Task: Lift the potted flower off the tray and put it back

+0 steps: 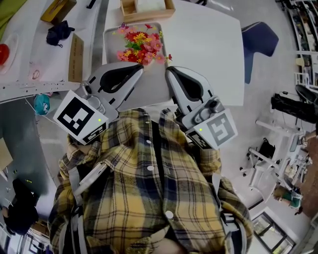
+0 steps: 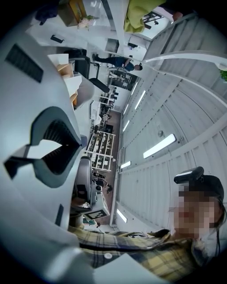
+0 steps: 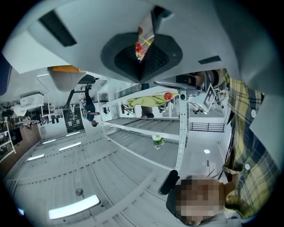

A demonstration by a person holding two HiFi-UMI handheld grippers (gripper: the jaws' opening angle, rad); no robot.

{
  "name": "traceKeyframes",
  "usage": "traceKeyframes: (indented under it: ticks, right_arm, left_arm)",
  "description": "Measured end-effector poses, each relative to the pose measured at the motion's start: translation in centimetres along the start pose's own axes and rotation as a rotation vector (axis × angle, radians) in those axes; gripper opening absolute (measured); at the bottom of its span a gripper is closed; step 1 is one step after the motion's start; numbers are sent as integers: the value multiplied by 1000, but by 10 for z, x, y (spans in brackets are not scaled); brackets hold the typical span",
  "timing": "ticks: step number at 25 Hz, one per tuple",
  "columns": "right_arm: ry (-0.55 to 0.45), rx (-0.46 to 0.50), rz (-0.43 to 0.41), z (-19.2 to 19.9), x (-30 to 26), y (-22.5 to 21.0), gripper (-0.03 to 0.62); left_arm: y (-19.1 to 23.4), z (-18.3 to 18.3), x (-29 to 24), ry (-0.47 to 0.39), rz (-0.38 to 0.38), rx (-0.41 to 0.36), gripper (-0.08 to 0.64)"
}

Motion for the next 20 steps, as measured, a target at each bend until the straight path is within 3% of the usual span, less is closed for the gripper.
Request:
traceKeyframes:
  ticks: [10,15,20]
  right_arm:
    - [7,5,6,-2,-2,2,-3]
    - [21,8,1,-1,-5,4,-3]
    - [27,-7,3,6,-3,-10,-3]
  left_arm:
    - [0,2,4,12,-41,-18,8]
    - [8,2,10,19,-82,10,8]
    - [18,-6,-2,38,-68,8,8]
Point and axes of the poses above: the fingertips, and each gripper's own axes: x backward along the fingers, y to its left, z out of its underside, the point moved 8 cm from there along x, backward along the fingers, and after that the axes turned 15 degrees about y, right-handed, at the moved point
